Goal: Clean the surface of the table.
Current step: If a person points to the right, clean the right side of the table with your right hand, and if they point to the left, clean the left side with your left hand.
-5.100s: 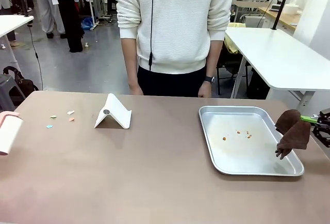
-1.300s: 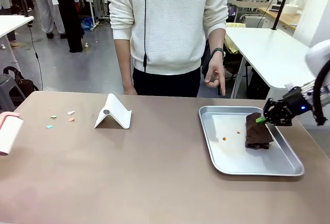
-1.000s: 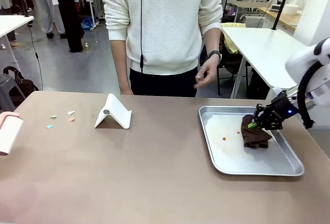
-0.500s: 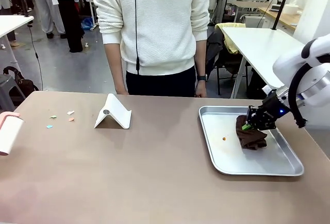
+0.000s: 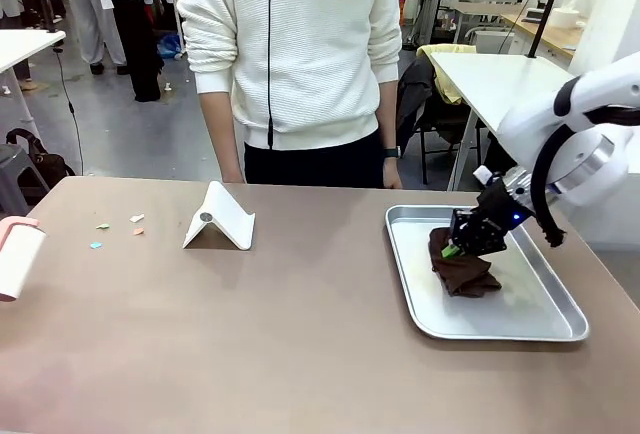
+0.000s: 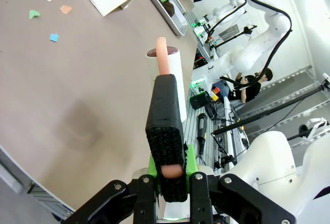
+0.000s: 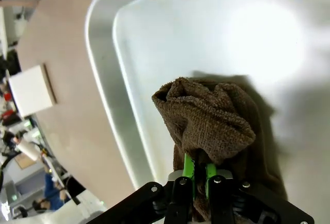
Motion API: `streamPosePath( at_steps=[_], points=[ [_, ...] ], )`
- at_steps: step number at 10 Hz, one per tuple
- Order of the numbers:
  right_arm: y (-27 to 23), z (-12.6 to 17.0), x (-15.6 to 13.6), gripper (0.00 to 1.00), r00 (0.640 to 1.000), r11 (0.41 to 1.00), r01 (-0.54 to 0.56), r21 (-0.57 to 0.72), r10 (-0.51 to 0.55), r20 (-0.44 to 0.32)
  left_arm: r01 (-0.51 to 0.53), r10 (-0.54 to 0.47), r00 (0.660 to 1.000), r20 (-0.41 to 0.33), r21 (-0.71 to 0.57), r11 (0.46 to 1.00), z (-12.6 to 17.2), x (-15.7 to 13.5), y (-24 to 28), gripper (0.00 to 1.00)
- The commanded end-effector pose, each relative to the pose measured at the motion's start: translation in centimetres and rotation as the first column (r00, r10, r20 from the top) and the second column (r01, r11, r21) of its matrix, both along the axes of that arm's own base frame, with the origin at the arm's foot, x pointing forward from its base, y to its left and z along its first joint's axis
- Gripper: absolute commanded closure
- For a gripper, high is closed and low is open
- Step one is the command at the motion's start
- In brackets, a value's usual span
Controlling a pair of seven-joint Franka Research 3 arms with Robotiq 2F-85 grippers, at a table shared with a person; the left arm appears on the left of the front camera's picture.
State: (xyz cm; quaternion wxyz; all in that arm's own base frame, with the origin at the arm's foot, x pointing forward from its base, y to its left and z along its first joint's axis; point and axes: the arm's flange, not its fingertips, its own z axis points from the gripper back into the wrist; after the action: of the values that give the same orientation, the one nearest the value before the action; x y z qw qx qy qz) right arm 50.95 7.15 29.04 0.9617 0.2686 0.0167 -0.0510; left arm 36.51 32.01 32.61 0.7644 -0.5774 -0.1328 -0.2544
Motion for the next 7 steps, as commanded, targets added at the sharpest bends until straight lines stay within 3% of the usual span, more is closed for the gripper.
streamPosePath(
  at_steps=[1,4,6,7],
  points=[
    [2.6,-0.9,-1.6,0.91,0.993,0.993,-0.117,-0.032,0.116,-0.024,0.002,-0.002,1.000,-0.011,0.008,1.000,0.4,-0.5,-0.4,1.00],
    [4.5,-1.5,-2.9,0.91,0.978,0.976,-0.207,-0.064,0.206,-0.026,0.002,-0.002,1.000,-0.011,0.008,1.000,0.4,-0.5,-0.4,1.00],
    [3.8,-2.1,-3.3,0.91,0.927,0.916,-0.374,-0.149,0.361,-0.103,0.002,-0.002,1.000,-0.011,0.008,1.000,0.4,-0.5,-0.4,1.00],
    [3.4,-2.2,-3.4,0.91,0.918,0.902,-0.396,-0.172,0.382,-0.110,0.002,-0.002,1.000,-0.011,0.008,1.000,0.4,-0.5,-0.4,1.00]
  ],
)
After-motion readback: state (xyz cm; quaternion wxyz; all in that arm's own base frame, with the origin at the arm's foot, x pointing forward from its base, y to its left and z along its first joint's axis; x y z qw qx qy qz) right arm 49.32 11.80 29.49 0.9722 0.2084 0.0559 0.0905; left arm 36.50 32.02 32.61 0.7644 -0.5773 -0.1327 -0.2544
